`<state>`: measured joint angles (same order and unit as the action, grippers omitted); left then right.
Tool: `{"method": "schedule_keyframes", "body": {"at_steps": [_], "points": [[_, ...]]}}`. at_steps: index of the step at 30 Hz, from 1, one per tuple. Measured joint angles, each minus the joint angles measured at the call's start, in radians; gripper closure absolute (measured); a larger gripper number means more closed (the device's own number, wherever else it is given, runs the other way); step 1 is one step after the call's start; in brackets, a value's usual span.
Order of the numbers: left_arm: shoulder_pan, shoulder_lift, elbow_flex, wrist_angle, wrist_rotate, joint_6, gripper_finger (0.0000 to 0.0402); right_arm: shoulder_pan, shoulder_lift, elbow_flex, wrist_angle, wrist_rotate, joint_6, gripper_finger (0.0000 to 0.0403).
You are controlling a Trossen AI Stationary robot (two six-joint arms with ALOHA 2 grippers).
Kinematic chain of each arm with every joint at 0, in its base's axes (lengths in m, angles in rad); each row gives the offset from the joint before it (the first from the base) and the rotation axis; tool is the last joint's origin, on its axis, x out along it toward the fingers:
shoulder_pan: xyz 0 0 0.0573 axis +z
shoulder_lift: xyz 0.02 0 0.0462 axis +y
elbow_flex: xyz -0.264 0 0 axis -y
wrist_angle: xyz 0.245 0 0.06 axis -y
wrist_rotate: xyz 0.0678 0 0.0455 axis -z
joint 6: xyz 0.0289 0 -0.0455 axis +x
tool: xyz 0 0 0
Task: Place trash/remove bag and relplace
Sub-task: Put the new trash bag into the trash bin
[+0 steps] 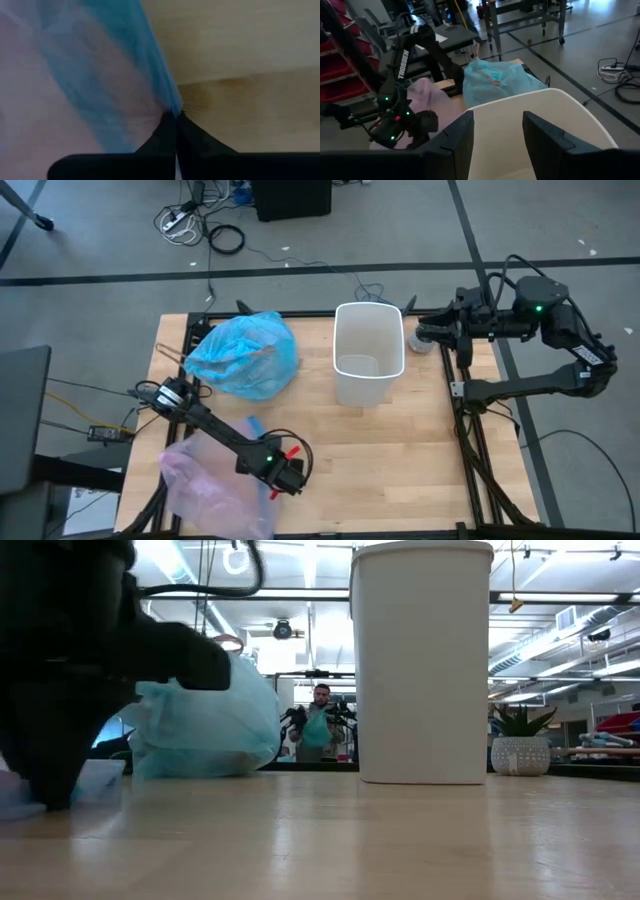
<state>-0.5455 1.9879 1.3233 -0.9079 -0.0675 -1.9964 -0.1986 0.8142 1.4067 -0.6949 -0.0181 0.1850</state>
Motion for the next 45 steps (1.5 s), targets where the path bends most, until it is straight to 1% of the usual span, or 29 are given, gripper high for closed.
{"method": "schedule_keyframes", "body": {"at_steps": [1,4,8,15,18,20,23,24,27,30,33,36,39,42,45], "points": [[0.002,0.003,0.017,0.001,-0.004,0.032,0.0397,0.0,0.0,0.0,0.002,0.0,-0.001,0.0247],[0.01,0.009,0.114,0.017,-0.074,0.124,0.0399,0.0,0.0,0.0,0.011,0.0,-0.003,0.0252],[0.017,-0.009,0.263,-0.077,-0.191,0.225,0.0399,0.0,-0.004,0.0,0.014,0.0,0.001,0.0258],[0.05,-0.017,0.579,-0.386,-0.333,0.395,0.04,0.0,-0.011,0.001,0.005,-0.015,0.031,0.0268],[0.055,-0.017,0.727,-0.461,-0.422,0.462,0.0401,0.0,-0.017,0.001,-0.005,-0.037,0.047,0.0268],[0.055,-0.017,0.837,-0.535,-0.481,0.51,0.0401,0.0,-0.021,0.001,-0.007,-0.071,0.05,0.0268],[0.055,-0.018,1.002,-0.618,-0.535,0.587,0.0401,0.001,-0.021,0.001,-0.013,-0.135,0.091,0.0268],[0.055,-0.022,1.036,-0.631,-0.553,0.614,0.0401,0.002,-0.021,0.001,-0.013,-0.157,0.102,0.0268],[0.056,-0.128,0.959,-0.536,-0.576,0.681,0.0401,0.02,-0.021,-0.002,-0.01,-0.212,0.141,0.0262],[0.057,-0.197,0.956,-0.522,-0.598,0.714,0.0401,0.057,-0.016,-0.025,0.012,-0.244,0.187,0.0247],[0.061,-0.228,0.971,-0.482,-0.642,0.798,0.0401,0.114,-0.011,-0.074,0.051,-0.235,0.231,0.0226],[0.067,-0.246,0.998,-0.426,-0.669,0.905,0.0401,0.183,0.005,-0.14,0.13,-0.178,0.268,0.0205],[0.077,-0.26,1.034,-0.365,-0.672,1.012,0.0401,0.258,0.041,-0.183,0.23,-0.079,0.274,0.0192],[0.098,-0.283,1.03,-0.264,-0.665,1.113,0.0401,0.319,0.083,-0.18,0.36,0.017,0.225,0.0188],[0.116,-0.307,1.03,-0.184,-0.651,1.203,0.0401,0.353,0.139,-0.149,0.411,0.082,0.151,0.0188]]}}
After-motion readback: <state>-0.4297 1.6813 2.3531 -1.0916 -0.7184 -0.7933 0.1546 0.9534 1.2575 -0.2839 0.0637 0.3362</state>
